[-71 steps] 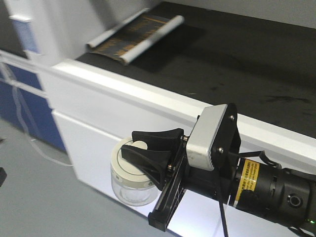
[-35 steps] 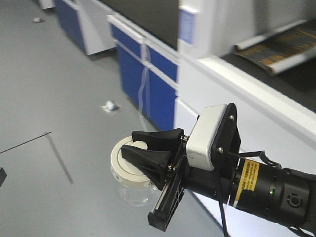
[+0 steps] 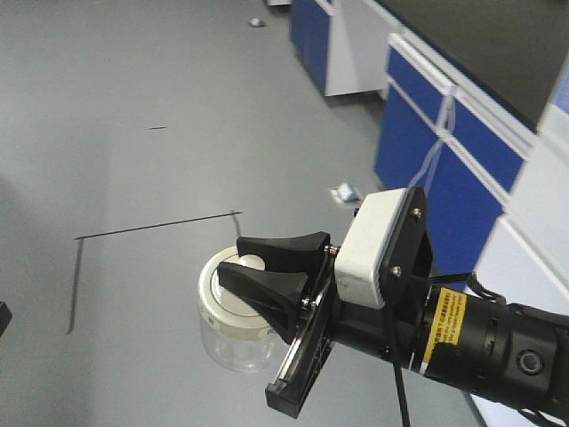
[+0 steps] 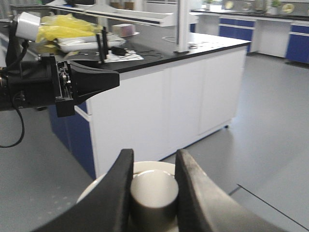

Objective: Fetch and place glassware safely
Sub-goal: 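Hold the jar in the right gripper while the base turns away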

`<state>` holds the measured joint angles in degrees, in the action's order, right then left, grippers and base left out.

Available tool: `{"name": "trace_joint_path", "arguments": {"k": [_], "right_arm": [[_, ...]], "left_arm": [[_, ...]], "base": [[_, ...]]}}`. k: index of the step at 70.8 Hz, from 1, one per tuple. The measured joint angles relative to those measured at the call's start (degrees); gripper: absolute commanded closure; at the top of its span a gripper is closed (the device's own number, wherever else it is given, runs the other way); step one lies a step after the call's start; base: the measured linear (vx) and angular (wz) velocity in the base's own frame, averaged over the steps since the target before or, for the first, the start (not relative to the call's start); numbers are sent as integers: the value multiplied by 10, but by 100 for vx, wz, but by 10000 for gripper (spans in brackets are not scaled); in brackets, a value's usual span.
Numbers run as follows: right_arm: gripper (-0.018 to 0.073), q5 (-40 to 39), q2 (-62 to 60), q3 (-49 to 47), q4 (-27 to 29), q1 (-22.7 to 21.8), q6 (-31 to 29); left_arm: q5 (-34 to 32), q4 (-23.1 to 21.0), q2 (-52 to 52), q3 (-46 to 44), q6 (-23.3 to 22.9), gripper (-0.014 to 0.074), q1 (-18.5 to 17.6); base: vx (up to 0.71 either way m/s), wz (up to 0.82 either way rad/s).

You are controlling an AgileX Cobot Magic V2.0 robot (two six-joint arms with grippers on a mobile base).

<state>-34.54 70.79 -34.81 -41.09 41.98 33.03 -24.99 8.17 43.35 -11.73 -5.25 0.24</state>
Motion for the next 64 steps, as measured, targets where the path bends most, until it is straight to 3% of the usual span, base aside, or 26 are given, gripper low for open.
{"name": "trace_joint_path", "arguments": {"k": [33,64], "right_arm": [[563,0,0,0,0,0,0],[563,0,0,0,0,0,0]], "left_arm": [[0,0,0,0,0,603,0],[0,0,0,0,0,603,0]], "base": [[13,42],[29,18]]}}
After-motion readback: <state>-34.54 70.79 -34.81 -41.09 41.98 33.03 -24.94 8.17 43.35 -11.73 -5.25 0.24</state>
